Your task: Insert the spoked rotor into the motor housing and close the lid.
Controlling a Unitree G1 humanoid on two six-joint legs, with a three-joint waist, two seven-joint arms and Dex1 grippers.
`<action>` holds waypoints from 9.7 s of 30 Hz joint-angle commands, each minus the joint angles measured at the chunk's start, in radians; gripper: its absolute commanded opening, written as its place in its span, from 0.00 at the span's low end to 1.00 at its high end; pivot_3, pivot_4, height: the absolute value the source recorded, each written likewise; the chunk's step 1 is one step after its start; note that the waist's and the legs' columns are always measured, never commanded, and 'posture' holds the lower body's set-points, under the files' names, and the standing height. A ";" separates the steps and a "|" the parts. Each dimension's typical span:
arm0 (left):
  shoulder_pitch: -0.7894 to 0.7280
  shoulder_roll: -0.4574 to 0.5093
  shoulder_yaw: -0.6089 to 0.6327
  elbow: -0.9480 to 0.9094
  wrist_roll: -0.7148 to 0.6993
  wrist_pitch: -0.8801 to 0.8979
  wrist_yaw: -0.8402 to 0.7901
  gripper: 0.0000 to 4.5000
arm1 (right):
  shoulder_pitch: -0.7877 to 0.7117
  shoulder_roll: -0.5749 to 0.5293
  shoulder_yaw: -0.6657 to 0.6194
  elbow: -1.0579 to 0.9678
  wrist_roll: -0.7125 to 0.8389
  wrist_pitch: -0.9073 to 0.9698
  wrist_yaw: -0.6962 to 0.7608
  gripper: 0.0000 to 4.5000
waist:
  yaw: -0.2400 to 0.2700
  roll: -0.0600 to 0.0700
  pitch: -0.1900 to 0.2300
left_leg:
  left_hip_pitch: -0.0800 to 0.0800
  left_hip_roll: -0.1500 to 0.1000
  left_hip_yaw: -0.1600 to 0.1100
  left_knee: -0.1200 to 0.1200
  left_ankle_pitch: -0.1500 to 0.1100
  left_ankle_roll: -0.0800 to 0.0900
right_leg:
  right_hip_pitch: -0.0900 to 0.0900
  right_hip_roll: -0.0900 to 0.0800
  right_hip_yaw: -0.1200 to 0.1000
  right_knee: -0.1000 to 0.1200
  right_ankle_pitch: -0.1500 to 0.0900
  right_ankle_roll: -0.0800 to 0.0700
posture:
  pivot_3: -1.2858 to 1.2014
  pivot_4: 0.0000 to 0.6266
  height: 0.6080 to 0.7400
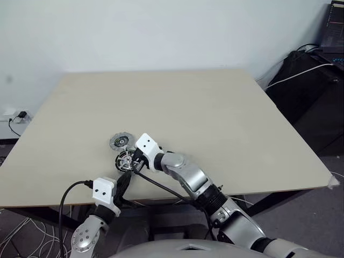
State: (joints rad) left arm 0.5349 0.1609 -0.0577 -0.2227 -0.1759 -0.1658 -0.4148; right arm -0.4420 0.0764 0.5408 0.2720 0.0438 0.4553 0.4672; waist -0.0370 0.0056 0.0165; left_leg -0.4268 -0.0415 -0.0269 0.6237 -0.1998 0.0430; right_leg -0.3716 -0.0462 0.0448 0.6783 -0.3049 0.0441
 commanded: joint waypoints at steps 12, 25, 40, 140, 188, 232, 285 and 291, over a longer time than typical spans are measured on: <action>0.014 0.002 -0.023 -0.044 -0.021 -0.014 0.000 0.00 | -0.063 0.062 -0.003 0.153 -0.078 -0.068 0.015 0.00 | -0.002 0.000 0.000 | 0.002 0.000 -0.001 0.000 0.000 0.000 | 0.001 0.001 0.000 0.001 0.000 -0.001 | 0.52 0.00 1.00; 0.015 0.012 -0.013 -0.114 -0.024 0.033 0.026 0.00 | -0.036 0.064 -0.056 0.100 -0.081 -0.079 0.032 0.00 | -0.001 0.000 0.000 | 0.003 0.000 -0.001 0.000 0.000 0.000 | 0.002 0.001 0.000 0.002 -0.001 -0.001 | 0.52 0.00 1.00; -0.176 -0.007 0.062 -0.087 0.054 0.153 0.196 0.00 | 0.072 0.017 -0.248 -0.132 -0.041 -0.064 -0.115 0.00 | 0.001 -0.001 -0.001 | 0.006 0.000 -0.002 0.000 0.001 -0.001 | 0.004 0.003 -0.001 0.002 0.002 0.003 | 0.52 0.00 1.00; 0.023 0.090 -0.056 0.017 -0.010 -0.096 -0.067 0.00 | -0.278 -0.111 0.191 0.314 -0.455 -0.411 0.334 0.15 | 0.001 0.000 0.010 | 0.014 0.000 -0.007 -0.004 0.001 -0.002 | 0.012 0.002 -0.003 0.002 -0.005 -0.007 | 0.52 0.00 1.00; -0.011 0.089 -0.069 0.080 -0.015 -0.115 -0.087 0.00 | -0.172 -0.307 0.150 0.021 -0.484 -0.275 0.395 0.02 | 0.025 0.002 0.013 | 0.012 -0.001 -0.008 -0.003 0.001 -0.002 | 0.012 0.001 -0.004 0.000 -0.005 -0.008 | 0.52 0.00 1.00; -0.037 0.106 -0.091 -0.015 -0.028 0.005 -0.095 0.00 | 0.050 -0.420 0.156 -0.497 -0.459 0.203 0.439 0.02 | 0.026 -0.007 0.019 | 0.010 -0.001 -0.008 -0.002 0.001 -0.001 | 0.012 -0.001 -0.005 -0.002 -0.007 -0.007 | 0.52 0.00 1.00; -0.017 0.089 -0.097 -0.064 -0.002 0.009 -0.034 0.00 | -0.161 -0.390 0.198 -0.043 -0.418 -0.188 0.536 0.09 | 0.023 -0.007 0.016 | 0.014 0.000 -0.008 -0.001 0.001 -0.001 | 0.015 0.000 -0.006 -0.001 -0.006 -0.006 | 0.52 0.00 1.00; -0.022 0.087 -0.097 -0.047 -0.003 0.002 -0.037 0.00 | -0.160 -0.390 0.192 -0.032 -0.428 -0.191 0.527 0.02 | 0.021 -0.006 0.016 | 0.015 0.000 -0.008 -0.001 0.001 -0.001 | 0.016 0.000 -0.005 0.001 -0.006 -0.006 | 0.52 0.00 1.00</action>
State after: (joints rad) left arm 0.5225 0.2550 -0.1508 -0.2437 -0.1770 -0.1418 -0.4510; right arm -0.5847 -0.3100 0.7492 0.2291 -0.3621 0.2651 1.0104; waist -0.0164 -0.0009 0.0323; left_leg -0.4113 -0.0418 -0.0350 0.6229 -0.1991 0.0416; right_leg -0.3557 -0.0461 0.0394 0.6795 -0.3107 0.0381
